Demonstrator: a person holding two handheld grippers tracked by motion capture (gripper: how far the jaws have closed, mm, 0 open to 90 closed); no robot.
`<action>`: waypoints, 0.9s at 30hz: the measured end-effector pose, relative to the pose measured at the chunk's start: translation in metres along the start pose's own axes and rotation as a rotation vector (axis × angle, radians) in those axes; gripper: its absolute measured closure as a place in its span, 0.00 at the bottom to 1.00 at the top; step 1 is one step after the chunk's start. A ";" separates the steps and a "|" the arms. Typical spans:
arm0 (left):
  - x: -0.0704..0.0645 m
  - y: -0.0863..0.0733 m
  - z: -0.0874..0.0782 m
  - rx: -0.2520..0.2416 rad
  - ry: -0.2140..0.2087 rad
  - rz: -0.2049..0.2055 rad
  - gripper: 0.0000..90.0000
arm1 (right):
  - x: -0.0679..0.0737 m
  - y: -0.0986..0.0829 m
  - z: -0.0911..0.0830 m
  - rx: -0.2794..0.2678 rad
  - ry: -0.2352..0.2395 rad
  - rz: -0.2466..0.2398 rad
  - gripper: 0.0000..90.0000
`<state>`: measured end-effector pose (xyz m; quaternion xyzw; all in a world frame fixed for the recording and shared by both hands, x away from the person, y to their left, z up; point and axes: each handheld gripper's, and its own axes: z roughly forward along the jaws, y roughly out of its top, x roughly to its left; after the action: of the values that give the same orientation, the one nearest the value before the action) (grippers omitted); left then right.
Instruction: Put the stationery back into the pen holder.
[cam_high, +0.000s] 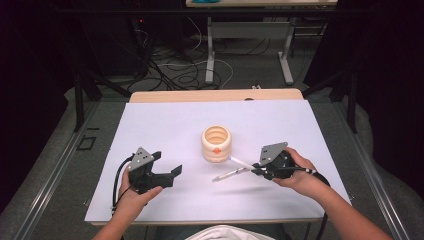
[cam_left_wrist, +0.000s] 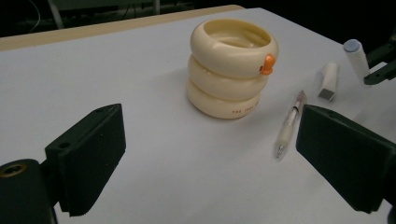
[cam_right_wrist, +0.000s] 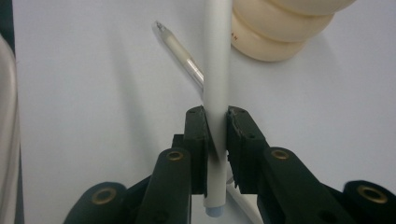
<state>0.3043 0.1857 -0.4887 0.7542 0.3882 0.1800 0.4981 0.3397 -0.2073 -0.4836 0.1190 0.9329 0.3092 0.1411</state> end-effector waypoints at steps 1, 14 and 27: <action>-0.001 0.001 0.001 -0.002 -0.004 -0.001 0.11 | 0.001 0.001 0.000 -0.004 -0.006 0.007 0.88; -0.010 0.016 0.015 0.011 -0.031 0.025 0.23 | 0.009 0.007 0.007 -0.112 -0.028 0.080 0.88; -0.023 0.034 0.029 -0.026 -0.074 0.038 0.28 | 0.010 0.004 0.007 -0.221 -0.042 0.179 0.88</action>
<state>0.3223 0.1436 -0.4682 0.7611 0.3525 0.1664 0.5184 0.3335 -0.1970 -0.4885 0.1919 0.8756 0.4190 0.1446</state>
